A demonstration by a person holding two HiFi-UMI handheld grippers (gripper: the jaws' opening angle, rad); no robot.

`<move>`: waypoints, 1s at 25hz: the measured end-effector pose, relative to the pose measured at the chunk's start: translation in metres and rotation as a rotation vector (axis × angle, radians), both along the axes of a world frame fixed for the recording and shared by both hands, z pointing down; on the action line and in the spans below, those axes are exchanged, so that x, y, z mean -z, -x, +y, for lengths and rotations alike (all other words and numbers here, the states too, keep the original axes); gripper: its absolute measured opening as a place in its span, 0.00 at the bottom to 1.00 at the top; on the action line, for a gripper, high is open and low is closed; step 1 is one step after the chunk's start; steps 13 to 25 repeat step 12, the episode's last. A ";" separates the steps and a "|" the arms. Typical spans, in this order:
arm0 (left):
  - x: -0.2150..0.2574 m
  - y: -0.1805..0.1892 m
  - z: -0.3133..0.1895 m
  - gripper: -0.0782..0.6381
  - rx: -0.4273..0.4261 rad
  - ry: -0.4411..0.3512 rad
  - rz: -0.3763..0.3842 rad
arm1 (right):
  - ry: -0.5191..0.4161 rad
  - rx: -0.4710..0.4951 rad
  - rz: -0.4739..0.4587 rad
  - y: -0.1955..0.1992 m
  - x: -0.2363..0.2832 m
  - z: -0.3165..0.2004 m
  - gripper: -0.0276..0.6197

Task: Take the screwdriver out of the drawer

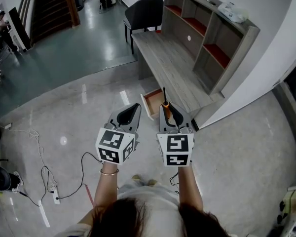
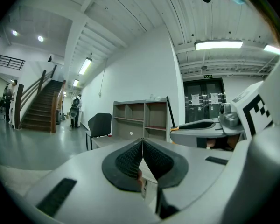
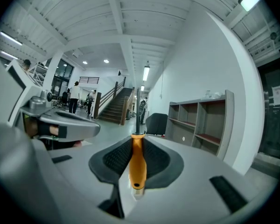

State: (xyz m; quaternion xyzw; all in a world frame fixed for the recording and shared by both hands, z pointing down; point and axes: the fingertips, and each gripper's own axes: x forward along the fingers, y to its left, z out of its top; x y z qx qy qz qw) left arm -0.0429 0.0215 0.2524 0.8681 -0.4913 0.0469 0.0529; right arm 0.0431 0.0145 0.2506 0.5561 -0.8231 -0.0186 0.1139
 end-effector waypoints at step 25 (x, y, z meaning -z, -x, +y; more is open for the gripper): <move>-0.006 0.021 -0.011 0.13 -0.012 0.017 0.023 | 0.011 -0.018 0.002 0.019 -0.004 -0.011 0.18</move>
